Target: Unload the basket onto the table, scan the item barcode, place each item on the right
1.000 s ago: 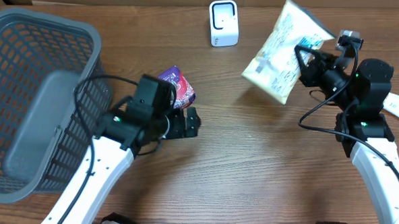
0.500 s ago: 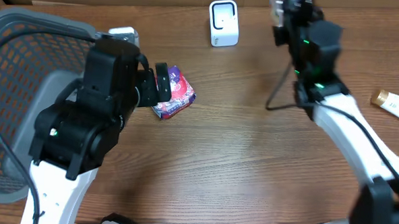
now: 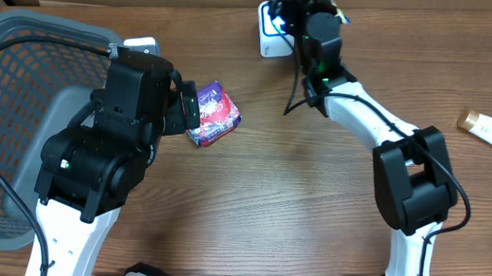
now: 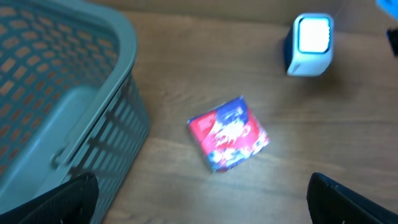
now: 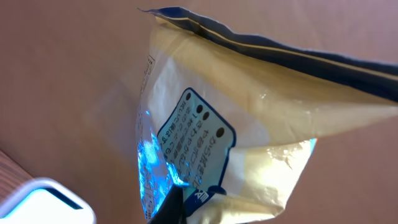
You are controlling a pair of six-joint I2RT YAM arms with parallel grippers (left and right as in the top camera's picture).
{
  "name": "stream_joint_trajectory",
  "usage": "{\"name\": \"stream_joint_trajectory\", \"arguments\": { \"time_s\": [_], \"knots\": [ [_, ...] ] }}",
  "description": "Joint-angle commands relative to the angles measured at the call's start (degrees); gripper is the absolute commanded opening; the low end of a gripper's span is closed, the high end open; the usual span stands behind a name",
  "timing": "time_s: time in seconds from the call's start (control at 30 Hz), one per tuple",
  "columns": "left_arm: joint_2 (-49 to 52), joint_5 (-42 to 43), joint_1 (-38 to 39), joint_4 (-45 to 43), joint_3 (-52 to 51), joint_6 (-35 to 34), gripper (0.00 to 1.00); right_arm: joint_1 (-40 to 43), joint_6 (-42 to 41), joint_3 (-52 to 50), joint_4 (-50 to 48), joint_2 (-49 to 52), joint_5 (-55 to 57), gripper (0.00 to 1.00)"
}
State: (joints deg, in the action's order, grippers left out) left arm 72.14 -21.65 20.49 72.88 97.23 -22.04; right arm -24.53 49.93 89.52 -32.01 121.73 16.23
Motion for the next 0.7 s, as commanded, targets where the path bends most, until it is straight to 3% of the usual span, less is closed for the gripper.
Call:
{"name": "stream_joint_trajectory", "arguments": {
  "time_s": [0.0, 0.37, 0.67],
  "knots": [
    [-0.15, -1.38, -0.31, 1.64, 1.07, 0.85, 1.0, -1.33, 0.66, 4.26, -1.22, 1.77, -2.19, 0.04],
    [-0.15, -1.22, -0.31, 1.92, 1.07, 0.85, 1.0, -1.81, 4.81, 10.45, -6.69, 11.52, -4.26, 0.04],
    [-0.15, -1.2, -0.31, 1.92, 1.07, 0.85, 1.0, -1.81, 7.56, 14.53, -4.24, 16.76, -7.34, 0.04]
  ]
}}
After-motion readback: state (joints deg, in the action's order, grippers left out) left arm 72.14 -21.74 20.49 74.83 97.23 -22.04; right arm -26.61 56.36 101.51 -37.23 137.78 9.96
